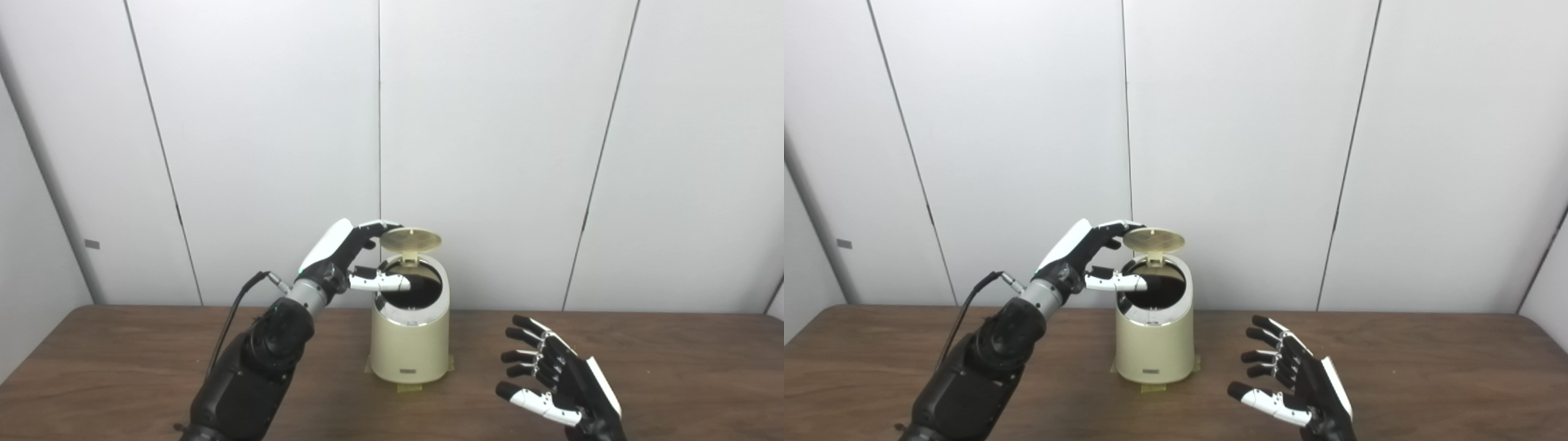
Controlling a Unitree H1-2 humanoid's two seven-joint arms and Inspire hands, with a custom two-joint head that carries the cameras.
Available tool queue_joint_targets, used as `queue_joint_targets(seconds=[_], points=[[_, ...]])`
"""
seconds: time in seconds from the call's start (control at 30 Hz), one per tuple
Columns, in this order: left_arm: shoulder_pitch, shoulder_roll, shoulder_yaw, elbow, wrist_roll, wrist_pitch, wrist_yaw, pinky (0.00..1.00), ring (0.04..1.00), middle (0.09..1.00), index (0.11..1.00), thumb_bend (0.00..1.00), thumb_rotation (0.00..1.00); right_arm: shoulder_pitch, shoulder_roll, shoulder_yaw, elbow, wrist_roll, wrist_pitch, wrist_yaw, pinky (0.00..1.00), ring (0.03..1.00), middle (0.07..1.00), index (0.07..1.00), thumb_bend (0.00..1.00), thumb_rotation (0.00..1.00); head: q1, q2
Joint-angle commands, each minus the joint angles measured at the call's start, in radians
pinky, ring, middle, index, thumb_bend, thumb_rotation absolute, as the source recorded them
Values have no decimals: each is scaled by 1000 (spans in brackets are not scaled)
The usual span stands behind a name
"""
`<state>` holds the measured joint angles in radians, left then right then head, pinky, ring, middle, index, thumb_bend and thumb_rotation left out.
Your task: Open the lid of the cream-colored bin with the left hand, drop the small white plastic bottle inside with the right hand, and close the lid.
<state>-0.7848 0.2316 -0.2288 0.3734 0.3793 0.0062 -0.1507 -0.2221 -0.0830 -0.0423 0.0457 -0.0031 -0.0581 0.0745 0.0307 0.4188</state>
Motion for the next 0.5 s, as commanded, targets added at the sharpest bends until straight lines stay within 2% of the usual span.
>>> queue_joint_targets(seconds=[0.0,0.1,0.23,0.37,0.47], points=[[-58,29,-3,-34,20,-37,2,797,852,779,738,944,410,-32,1,4,-28,0,-14,-9,548,636,791,804,782,251,1,1],[-57,48,-19,-41,37,-55,-13,812,860,780,737,935,423,-32,1,9,-32,-8,-9,-10,535,631,791,802,791,274,-1,2],[-49,63,-25,-73,48,-43,-36,853,887,787,740,943,427,-34,0,12,-28,-16,-13,-15,515,620,787,794,795,285,-1,4],[-47,80,-37,-108,73,-31,-67,941,923,790,754,943,426,-36,1,10,-30,-16,6,-17,521,610,779,790,792,302,1,6],[-49,101,-58,-133,113,-49,-75,965,938,783,768,941,447,-35,3,9,-38,-8,21,-14,522,607,779,786,787,302,-2,9]])
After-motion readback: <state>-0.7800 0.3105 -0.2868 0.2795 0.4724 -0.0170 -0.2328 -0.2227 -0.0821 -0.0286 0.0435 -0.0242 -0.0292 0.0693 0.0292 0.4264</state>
